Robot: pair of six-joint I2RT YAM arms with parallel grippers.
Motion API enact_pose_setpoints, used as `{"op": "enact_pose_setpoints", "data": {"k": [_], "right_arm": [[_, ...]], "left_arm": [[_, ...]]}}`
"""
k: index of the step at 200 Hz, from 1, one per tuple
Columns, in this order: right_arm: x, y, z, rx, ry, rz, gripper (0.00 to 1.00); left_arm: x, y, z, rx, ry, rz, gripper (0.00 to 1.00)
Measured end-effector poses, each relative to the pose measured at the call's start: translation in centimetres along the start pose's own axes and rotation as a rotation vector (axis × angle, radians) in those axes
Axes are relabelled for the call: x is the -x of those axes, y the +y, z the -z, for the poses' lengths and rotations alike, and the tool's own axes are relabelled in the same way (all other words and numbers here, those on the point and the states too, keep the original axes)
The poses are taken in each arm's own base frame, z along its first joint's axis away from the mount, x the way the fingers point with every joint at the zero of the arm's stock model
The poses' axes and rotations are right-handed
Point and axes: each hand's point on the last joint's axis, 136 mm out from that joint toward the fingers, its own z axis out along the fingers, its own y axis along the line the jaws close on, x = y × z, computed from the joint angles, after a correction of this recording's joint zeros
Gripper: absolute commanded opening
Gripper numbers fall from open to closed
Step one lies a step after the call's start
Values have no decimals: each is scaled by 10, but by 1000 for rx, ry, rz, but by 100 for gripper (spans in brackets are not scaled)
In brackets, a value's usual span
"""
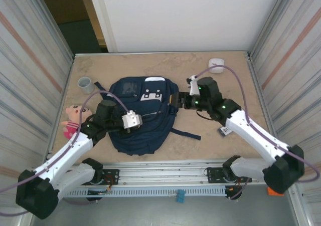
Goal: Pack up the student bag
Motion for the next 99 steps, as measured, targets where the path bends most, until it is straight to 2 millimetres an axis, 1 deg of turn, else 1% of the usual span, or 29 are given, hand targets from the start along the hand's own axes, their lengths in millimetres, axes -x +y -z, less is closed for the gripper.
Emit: {"op": "enact_pose_setpoints", "data": {"k": [9,18,33,43,53,69,79,99], "right_arm": [[3,-9,4,6,-35,56,78],[3,-19,3,14,-47,101,79],[-7,-35,-5,44,-3,212,77],[-17,-39,-13,73,55,293,76],[-29,-38,-22,115,122,389,74],[-44,-30,-36,197,208,563,71],[-50,-25,-43,245,232,664,67],[-66,-18,-53,336,258,824,65]], "left_arm": [[-1,-3,2,-6,-16,5,0],[-1,-5,3,-14,-30,10,0],[-2,-8,4,-24,-48,18,0],[-2,-9,4,-29,-56,22,0],[-1,-10,5,-33,-63,20,0],[0,-11,6,-35,-71,17,0],[1,-11,6,-35,-73,17,0],[1,-11,6,-35,-73,16,0]]}}
